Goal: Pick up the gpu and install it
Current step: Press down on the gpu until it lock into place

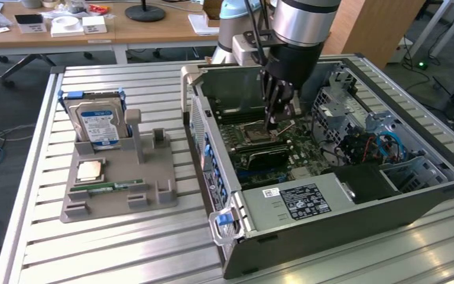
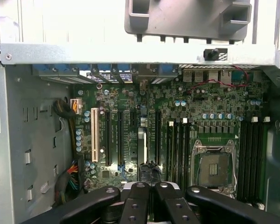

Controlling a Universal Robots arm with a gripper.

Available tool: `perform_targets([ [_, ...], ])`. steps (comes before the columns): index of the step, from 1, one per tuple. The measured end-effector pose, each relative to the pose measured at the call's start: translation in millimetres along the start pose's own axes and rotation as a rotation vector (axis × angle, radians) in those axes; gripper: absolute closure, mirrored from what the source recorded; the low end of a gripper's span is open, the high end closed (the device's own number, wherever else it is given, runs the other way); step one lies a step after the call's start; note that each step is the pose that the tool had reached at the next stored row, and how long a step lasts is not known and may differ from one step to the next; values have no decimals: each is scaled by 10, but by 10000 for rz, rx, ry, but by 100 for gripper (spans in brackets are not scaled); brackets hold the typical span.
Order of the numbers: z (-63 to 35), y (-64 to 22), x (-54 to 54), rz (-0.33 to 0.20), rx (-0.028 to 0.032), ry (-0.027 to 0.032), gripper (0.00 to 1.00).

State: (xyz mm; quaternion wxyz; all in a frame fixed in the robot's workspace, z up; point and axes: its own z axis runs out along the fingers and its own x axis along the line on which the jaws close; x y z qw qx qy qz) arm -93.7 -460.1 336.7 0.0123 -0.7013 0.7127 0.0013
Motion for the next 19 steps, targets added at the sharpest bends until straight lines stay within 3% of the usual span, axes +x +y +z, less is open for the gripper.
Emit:
perform_targets([
  [19,70,2,1,0,0,-1,89],
])
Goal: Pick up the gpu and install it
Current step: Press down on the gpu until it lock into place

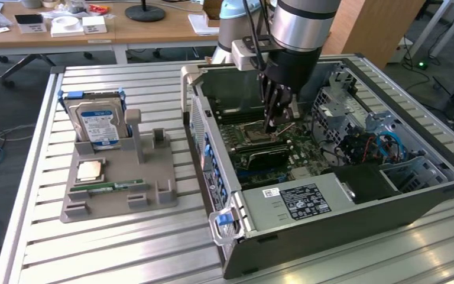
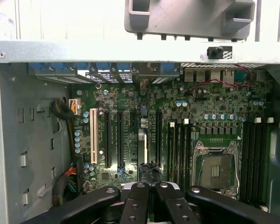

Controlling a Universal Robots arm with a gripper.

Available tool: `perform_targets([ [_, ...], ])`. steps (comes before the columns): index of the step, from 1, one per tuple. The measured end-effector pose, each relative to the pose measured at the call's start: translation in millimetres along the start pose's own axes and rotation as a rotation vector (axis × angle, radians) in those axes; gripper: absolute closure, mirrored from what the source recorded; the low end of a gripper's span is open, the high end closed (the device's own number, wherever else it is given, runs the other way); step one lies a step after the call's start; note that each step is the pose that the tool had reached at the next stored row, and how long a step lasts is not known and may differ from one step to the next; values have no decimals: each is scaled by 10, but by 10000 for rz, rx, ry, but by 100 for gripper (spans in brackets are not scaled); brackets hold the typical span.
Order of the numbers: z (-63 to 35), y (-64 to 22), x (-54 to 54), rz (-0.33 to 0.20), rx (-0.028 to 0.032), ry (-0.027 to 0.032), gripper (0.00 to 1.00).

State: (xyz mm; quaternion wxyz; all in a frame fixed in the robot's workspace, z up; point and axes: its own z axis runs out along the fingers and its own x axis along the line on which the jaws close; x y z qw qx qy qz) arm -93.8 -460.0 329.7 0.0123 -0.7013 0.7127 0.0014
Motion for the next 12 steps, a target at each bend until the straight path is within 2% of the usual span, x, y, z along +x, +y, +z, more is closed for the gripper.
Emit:
perform_targets([
  [12,21,0,1,0,0,1,89],
])
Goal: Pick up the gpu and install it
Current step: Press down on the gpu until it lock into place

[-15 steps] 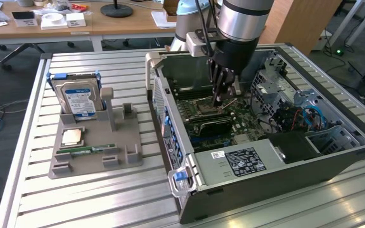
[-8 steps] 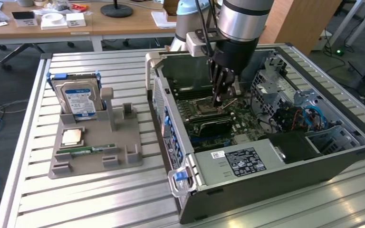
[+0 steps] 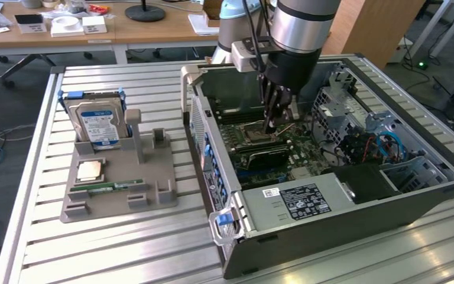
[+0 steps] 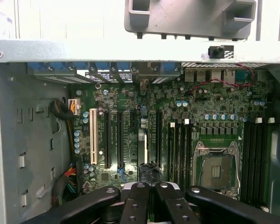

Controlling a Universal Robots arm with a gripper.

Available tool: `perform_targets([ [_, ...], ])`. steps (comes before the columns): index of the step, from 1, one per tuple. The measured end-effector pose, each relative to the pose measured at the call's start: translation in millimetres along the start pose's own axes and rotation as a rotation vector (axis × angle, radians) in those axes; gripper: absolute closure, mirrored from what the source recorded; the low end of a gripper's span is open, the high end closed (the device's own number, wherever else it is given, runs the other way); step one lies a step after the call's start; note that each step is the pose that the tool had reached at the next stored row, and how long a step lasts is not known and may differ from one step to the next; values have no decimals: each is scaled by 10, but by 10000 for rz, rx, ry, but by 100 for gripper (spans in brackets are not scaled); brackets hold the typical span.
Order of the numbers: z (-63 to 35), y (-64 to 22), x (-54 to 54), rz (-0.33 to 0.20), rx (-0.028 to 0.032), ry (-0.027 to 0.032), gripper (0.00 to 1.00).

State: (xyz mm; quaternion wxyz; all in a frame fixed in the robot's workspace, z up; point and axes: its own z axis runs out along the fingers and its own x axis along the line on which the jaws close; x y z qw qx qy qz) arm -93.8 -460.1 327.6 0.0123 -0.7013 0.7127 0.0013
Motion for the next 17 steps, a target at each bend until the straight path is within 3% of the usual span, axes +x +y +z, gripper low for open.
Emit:
perform_targets([
  [17,54,1,-8,0,0,-1,89],
])
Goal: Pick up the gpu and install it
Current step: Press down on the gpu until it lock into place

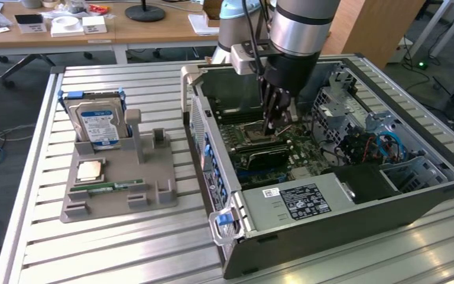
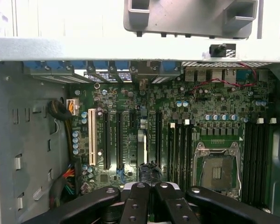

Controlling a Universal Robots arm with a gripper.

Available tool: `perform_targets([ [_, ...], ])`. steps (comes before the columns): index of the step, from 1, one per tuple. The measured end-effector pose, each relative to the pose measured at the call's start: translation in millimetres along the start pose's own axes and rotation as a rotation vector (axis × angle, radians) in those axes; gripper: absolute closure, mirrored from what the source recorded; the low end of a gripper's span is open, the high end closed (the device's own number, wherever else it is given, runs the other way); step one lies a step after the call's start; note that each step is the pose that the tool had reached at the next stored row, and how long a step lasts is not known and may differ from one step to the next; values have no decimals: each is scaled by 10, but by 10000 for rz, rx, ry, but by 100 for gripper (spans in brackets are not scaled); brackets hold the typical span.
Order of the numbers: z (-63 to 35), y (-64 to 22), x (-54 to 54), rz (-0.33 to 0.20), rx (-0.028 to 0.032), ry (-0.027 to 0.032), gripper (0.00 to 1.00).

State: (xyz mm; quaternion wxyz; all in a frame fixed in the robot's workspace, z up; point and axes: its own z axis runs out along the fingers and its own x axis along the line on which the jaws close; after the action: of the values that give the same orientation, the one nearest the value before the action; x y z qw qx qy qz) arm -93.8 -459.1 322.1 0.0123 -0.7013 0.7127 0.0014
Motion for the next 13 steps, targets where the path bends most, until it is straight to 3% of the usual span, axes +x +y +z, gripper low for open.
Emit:
perform_targets([
  [13,34,1,1,0,0,1,89],
])
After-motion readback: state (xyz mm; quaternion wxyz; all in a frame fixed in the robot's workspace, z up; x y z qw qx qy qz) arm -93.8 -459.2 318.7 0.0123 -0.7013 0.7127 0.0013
